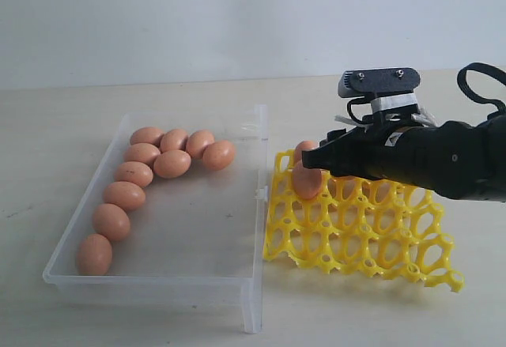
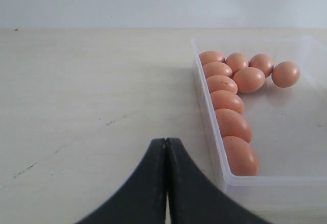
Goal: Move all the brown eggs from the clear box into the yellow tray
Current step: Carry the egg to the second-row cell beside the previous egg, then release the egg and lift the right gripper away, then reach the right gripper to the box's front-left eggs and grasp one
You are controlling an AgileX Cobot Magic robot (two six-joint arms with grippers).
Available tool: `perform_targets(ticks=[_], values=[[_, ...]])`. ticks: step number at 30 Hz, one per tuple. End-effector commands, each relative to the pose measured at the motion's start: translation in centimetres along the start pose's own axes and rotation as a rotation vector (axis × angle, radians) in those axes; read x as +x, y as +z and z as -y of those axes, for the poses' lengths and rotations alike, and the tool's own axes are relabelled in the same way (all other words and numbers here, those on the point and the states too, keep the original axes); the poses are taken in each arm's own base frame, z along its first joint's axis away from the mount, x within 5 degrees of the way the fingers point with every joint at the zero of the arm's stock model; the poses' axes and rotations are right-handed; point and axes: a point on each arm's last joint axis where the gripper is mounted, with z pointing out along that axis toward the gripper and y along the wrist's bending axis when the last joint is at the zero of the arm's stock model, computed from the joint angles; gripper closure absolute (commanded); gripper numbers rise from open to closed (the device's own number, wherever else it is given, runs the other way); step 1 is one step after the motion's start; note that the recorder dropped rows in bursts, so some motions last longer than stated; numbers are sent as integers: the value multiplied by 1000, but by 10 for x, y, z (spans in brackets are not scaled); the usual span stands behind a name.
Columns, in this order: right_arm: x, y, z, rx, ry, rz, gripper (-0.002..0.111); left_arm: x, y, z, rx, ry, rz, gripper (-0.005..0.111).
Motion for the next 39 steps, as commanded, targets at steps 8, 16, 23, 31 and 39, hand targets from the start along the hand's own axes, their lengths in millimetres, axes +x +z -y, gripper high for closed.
perform_targets(ticks=[8, 16, 23, 31, 39], values=[[-3, 0, 2, 6, -3, 25, 57, -2, -1, 0, 0, 0, 14, 107], [-3, 0, 2, 7, -3, 31, 57, -2, -1, 0, 0, 0, 14, 107], [-7, -5, -9, -41, 21, -51, 59, -2, -1, 0, 0, 0, 14, 107], [-48, -21, -122, -412, -362, -329, 101, -2, -1, 0, 0, 0, 14, 107], [-65, 28, -215, -600, -523, -481, 56, -2, -1, 0, 0, 0, 14, 107]])
